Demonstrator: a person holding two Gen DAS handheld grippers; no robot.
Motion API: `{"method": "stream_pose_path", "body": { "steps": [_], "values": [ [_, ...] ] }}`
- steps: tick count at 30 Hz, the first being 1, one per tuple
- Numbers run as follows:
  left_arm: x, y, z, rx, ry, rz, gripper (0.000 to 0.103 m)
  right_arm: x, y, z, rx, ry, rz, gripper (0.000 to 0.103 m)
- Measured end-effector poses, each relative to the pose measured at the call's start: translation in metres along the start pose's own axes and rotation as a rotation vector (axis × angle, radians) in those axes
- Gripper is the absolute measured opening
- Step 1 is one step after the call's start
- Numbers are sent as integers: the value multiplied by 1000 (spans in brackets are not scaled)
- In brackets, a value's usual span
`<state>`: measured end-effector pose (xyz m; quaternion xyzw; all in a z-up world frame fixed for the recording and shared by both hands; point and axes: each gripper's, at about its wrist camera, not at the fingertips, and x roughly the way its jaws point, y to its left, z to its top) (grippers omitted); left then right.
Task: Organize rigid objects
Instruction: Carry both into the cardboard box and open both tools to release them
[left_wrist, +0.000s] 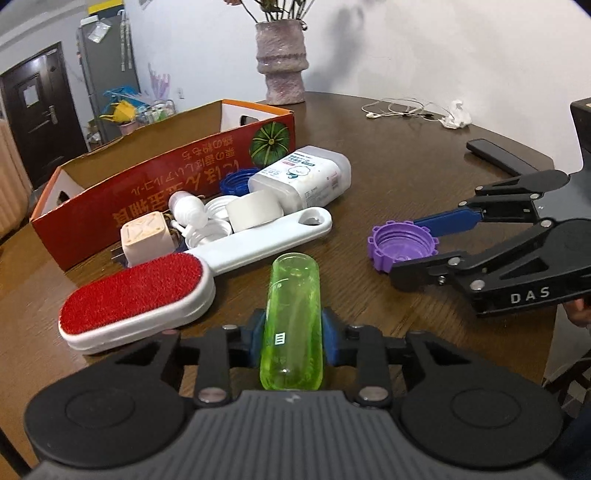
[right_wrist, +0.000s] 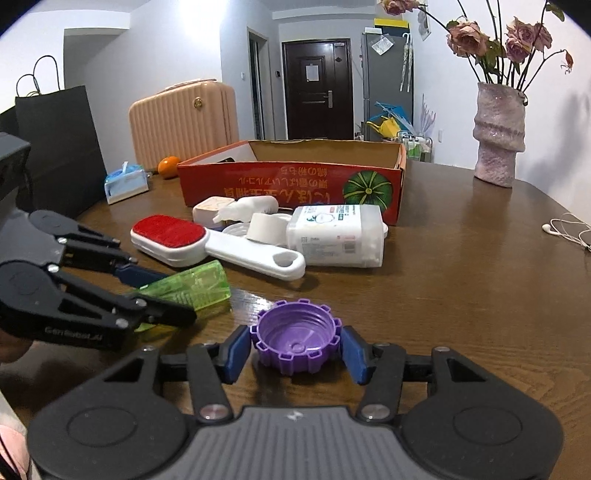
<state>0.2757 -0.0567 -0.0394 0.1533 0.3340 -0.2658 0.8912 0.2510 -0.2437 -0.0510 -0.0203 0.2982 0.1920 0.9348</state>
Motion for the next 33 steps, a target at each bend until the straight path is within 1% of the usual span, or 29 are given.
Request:
{"method": "stream_pose_path", "body": {
  "steps": [2,4,6,8,11,13,14,15,17,18,20,21,22,24,25,26,27,29,31,33],
  "values": [
    [-3,-4,-1,-14,-17,41,31,0,1,1,-9,2,2,51],
    [-11,-6,-1,-20,-43,54,31,-3,3,2,-19,-14,6,50],
    [-22,-1,5,-47,-70,58,31,-9,3,8,-21,-41,15,50],
    [-32,11,17,-83,-91,89,31,-13,0,22,-29,-67,33,50],
    [-35,48,48,-142,-107,136,31,-6,-7,60,-70,-112,66,50],
    [-24,87,76,-215,-100,198,31,10,-15,96,-70,-149,57,51],
    [-16,104,89,-239,-91,231,31,23,-22,116,-48,-157,48,51],
    [-5,125,105,-269,-84,271,31,40,-30,141,-18,-145,44,51],
    [20,161,132,-299,-53,304,31,77,-42,183,1,-125,36,51],
    [32,178,142,-331,-33,324,31,101,-46,205,-11,-102,-1,51],
    [67,210,163,-340,32,334,31,146,-56,238,5,-55,-67,51],
    [86,225,170,-349,70,344,31,173,-61,253,0,-8,-91,51],
    [103,235,175,-338,110,340,31,196,-66,263,2,31,-108,51],
    [126,254,181,-352,138,383,32,243,-74,277,-6,110,-175,51],
    [139,260,185,-321,155,387,32,265,-75,281,-24,156,-213,51],
    [147,264,187,-314,169,375,32,282,-78,284,-37,190,-254,51],
    [156,269,188,-331,189,367,32,294,-81,285,-39,215,-292,51],
    [168,271,187,-329,231,360,33,308,-86,282,-55,250,-319,51],
    [172,265,184,-278,216,382,34,314,-92,281,-54,279,-332,51],
    [173,264,186,-276,214,389,39,315,-93,283,-68,273,-331,55]
  ]
}}
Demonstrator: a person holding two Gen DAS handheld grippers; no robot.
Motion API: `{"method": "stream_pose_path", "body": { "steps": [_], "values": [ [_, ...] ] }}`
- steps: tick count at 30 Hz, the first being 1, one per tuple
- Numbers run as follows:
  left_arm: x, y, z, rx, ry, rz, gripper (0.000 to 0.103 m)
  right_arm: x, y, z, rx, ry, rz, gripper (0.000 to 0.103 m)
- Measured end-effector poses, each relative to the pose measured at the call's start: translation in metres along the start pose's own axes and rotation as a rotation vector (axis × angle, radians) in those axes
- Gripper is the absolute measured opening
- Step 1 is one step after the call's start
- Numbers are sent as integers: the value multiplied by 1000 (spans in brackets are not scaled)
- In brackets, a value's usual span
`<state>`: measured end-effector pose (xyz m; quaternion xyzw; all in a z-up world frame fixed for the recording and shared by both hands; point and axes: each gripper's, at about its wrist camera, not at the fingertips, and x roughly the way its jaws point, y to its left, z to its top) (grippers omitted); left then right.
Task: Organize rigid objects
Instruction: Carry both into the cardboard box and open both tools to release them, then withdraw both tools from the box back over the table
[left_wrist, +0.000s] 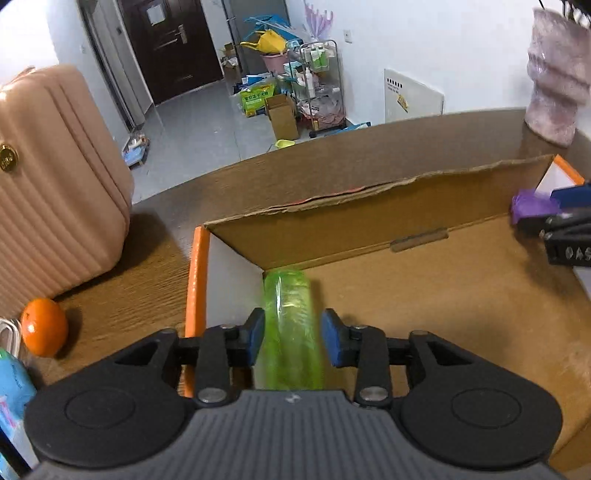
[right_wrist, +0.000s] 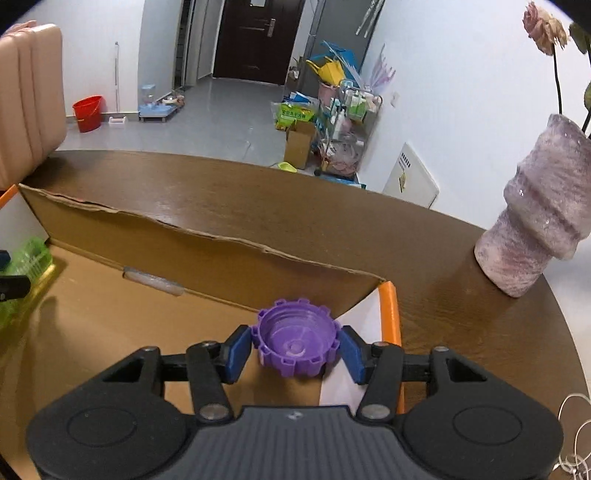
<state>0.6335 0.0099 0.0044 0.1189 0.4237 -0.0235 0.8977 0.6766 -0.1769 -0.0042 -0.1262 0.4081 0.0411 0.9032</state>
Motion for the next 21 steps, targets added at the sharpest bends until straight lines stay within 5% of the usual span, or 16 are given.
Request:
{"method": "stream_pose_path", "body": {
  "steps": [4,6,10,14,21],
  "values": [
    [-4,-2,0,-48,-16,-19,47,1,-5,-5,-17,-5,11,59],
    [-5,-2,0,-64,-18,-40,59,-2,-7,-9,-21,-20,4,60],
    [-14,-4,-1,-83,-66,-63,65,-28,-2,-15,-49,-120,-42,68],
    [-60,5,-8,-111,-131,-73,72,-87,0,-25,-71,-220,18,88],
    [-172,8,-69,-130,-296,-41,82,-201,-2,-92,-30,-359,124,89]
  ]
}}
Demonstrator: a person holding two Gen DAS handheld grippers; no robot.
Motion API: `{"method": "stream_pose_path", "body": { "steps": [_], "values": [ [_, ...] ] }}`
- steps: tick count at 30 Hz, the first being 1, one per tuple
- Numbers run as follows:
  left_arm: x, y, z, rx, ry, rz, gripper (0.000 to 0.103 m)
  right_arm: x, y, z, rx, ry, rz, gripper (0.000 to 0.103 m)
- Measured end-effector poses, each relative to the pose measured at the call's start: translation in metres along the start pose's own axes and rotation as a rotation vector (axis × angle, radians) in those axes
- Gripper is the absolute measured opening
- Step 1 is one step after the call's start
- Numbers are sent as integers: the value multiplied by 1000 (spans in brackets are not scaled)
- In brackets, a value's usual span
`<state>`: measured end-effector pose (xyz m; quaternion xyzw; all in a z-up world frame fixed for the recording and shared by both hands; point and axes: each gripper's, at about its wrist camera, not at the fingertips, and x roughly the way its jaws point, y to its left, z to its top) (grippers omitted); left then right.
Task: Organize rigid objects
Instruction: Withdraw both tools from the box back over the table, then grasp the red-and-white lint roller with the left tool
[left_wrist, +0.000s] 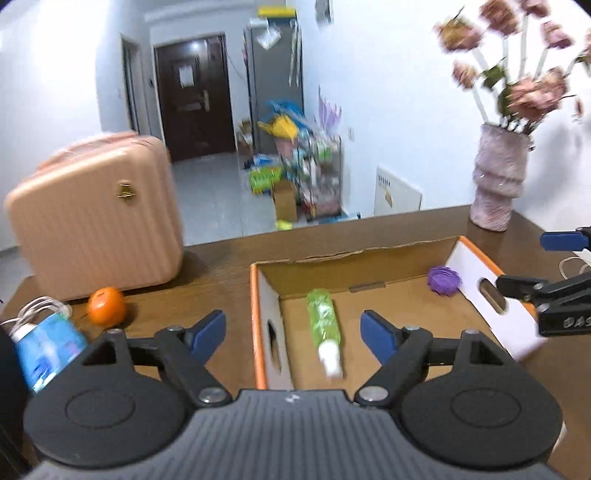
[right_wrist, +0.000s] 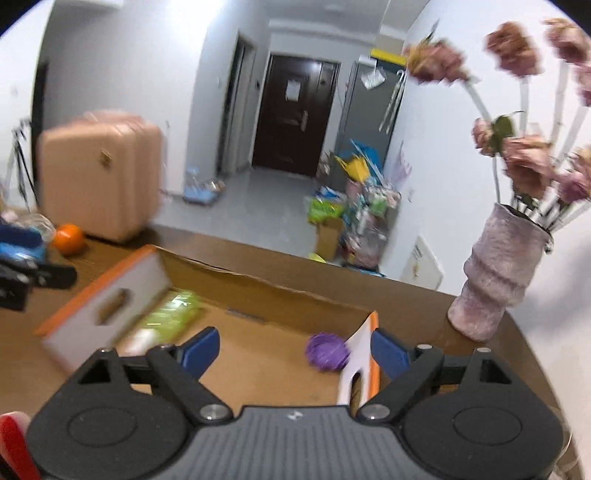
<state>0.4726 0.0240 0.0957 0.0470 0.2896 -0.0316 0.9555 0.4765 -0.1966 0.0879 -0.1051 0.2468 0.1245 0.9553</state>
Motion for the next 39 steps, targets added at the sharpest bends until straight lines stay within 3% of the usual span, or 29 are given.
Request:
{"method": "stream_pose_path", "body": {
  "steps": [7,11,14,19,22,25,33,39],
  "values": [
    [-128,-5,-89,-54,-180,25,90,-134,21,-72,63,-201,11,91],
    [-193,-17,-149,-23,-300,51,99,-188,40,-122,100,-272,3,96],
    [-230,-22,-188,-24,-336,65,101,-220,57,-159,116,-309,-23,96],
    [-270,-29,-252,-58,-304,15,103,-269,80,-226,166,-327,-1,100],
    [-282,-26,-283,-76,-253,-18,103,-289,90,-257,229,-308,1,101],
    [-281,-24,-293,-97,-190,-31,103,-304,97,-274,273,-328,16,103],
    [-274,-27,-288,-112,-194,-26,103,-286,100,-272,257,-303,12,103],
    [-247,-22,-280,-121,-153,-15,103,-252,87,-263,260,-224,-32,92]
  ]
}}
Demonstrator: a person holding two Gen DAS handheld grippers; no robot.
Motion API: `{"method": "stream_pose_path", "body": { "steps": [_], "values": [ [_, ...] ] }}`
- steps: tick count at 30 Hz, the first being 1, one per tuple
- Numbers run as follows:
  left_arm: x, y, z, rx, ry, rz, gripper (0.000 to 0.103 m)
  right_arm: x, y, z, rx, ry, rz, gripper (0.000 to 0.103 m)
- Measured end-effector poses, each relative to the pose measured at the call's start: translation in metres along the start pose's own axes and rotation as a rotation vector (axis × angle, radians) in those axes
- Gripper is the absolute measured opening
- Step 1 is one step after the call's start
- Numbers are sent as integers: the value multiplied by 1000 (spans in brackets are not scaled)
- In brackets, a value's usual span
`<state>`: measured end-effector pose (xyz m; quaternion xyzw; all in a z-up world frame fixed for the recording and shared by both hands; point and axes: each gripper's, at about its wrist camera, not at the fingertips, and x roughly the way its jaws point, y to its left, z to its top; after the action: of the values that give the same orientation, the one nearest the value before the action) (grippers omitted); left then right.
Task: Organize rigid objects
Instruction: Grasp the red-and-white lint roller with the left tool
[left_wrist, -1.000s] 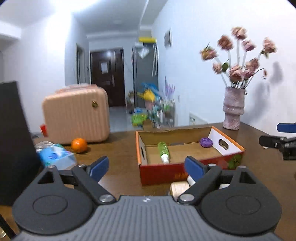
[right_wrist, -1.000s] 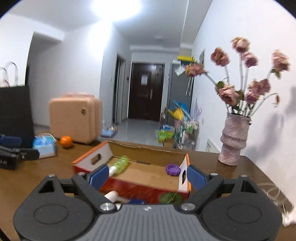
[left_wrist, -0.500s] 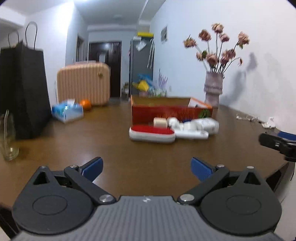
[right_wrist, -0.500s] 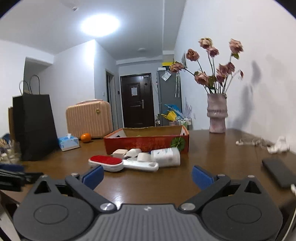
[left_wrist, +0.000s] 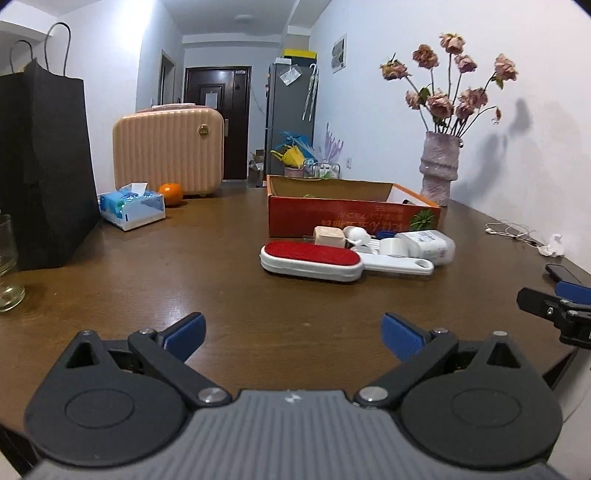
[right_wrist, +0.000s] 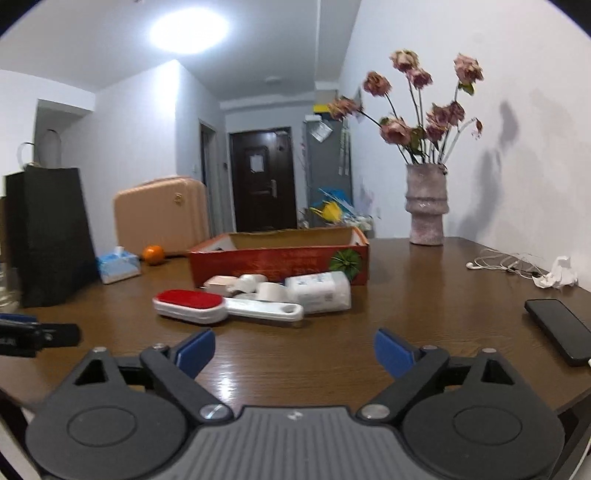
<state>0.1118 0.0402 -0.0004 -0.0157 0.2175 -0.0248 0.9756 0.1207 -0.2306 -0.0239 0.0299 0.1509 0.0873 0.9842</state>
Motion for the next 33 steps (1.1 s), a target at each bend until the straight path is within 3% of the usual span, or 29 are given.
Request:
{"method": "stream_pose_path", "body": {
  "steps": [4,7,12,14,17,20,21,24,26,28,33],
  "values": [
    [35,9,17,-10,27,-15,103,35,-11,11,13,49,-7,84],
    [68,18,33,-19,47,-44,102,67,-21,21,58,107,28,72],
    [137,37,62,-49,128,-75,81,133,-36,34,152,232,90,55],
    [167,45,71,-63,190,-93,77,153,-36,38,158,251,99,50],
    [201,55,78,-105,253,-120,76,179,-33,42,156,269,120,34],
    [227,68,79,-190,301,-212,73,194,-26,40,131,300,124,20],
    [231,72,78,-223,312,-244,66,197,-24,39,119,311,126,17],
    [234,78,77,-257,301,-308,61,201,-26,35,133,330,120,19],
    [232,78,76,-253,296,-312,60,202,-32,32,171,332,122,21],
    [228,76,76,-244,291,-309,58,201,-38,32,210,349,138,13],
    [186,67,64,-226,282,-323,53,168,-43,28,188,365,142,11]
  ]
}}
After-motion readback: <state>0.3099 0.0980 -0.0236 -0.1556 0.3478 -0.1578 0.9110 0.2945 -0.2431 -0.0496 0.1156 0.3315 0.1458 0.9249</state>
